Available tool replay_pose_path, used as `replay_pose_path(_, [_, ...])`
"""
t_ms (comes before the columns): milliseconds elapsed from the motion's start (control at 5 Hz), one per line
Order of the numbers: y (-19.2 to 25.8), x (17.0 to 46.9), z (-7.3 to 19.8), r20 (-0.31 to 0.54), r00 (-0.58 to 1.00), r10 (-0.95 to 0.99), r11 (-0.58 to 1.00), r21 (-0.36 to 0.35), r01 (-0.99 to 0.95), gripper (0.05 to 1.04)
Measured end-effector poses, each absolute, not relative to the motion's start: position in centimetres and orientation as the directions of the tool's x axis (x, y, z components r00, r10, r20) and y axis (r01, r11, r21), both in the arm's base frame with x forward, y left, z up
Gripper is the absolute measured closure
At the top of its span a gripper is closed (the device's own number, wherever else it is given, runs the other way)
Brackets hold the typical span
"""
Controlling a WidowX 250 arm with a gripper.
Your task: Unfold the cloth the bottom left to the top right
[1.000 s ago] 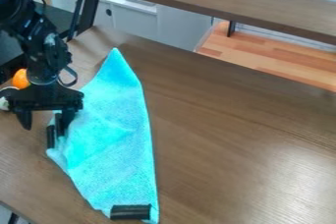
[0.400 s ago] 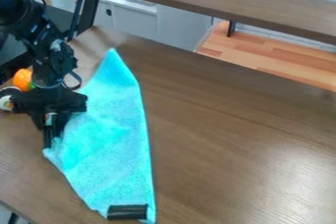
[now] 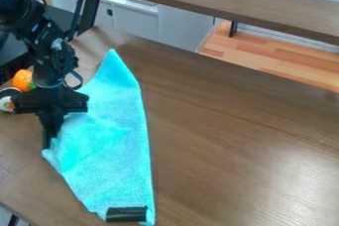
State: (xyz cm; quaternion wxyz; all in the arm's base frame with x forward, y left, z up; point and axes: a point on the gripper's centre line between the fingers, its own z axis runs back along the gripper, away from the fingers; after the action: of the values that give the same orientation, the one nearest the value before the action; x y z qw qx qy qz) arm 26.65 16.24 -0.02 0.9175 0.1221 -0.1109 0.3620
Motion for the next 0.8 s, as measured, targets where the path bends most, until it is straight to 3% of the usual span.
replay_pose_path(400, [16.0,26.8,1.4,0.236,0.700,0.674,0.699,0.103,-0.708,1.034])
replay_pose_path(800, [14.0,30.2,6.2,0.183,0.655,0.733,0.660,0.040,-0.750,1.034])
